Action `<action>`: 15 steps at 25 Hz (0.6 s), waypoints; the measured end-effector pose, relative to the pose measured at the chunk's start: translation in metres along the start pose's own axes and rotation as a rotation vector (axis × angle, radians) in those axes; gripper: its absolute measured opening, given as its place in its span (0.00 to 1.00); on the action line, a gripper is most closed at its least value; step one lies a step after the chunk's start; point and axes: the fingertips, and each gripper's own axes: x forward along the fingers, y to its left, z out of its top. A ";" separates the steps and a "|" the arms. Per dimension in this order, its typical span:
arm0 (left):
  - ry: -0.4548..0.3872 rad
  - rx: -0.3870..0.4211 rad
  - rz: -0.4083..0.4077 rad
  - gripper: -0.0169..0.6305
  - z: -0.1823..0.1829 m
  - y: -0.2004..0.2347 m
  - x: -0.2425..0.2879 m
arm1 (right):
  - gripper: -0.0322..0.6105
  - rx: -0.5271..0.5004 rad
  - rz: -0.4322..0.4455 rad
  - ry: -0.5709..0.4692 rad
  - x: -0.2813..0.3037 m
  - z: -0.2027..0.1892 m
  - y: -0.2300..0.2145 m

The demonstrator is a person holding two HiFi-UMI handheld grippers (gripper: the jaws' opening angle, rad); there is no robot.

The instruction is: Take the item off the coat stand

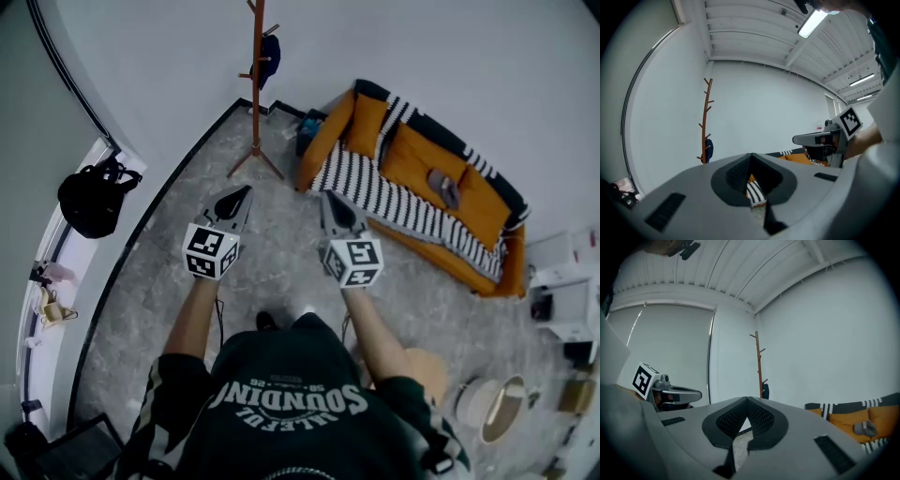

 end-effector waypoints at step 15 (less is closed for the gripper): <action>0.022 -0.034 -0.009 0.03 -0.007 0.018 0.046 | 0.05 0.058 0.039 -0.023 0.025 -0.004 -0.023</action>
